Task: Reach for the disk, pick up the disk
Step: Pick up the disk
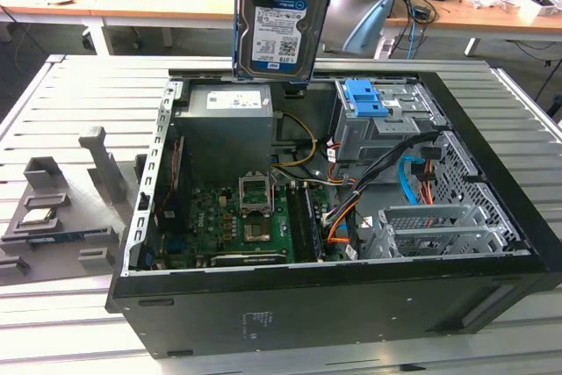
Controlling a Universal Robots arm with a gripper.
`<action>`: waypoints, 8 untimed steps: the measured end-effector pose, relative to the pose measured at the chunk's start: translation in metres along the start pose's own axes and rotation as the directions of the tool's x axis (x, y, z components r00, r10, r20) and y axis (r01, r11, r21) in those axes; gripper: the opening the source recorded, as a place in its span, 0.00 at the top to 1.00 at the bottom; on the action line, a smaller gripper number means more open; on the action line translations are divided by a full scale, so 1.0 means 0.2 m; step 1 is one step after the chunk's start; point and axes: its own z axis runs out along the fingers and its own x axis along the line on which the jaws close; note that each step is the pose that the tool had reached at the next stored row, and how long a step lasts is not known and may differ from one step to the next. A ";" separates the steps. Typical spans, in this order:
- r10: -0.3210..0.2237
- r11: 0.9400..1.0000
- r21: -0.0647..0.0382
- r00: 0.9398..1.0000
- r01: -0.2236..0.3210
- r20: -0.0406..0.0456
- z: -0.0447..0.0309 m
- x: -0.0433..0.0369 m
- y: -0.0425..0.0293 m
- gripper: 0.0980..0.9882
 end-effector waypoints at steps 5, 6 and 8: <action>0.000 1.000 0.000 1.000 0.000 0.000 0.004 -0.002 -0.038 0.70; 0.000 1.000 0.000 1.000 0.000 0.000 0.004 -0.002 -0.039 0.70; 0.000 1.000 0.000 1.000 0.000 -0.001 0.004 0.000 -0.040 0.70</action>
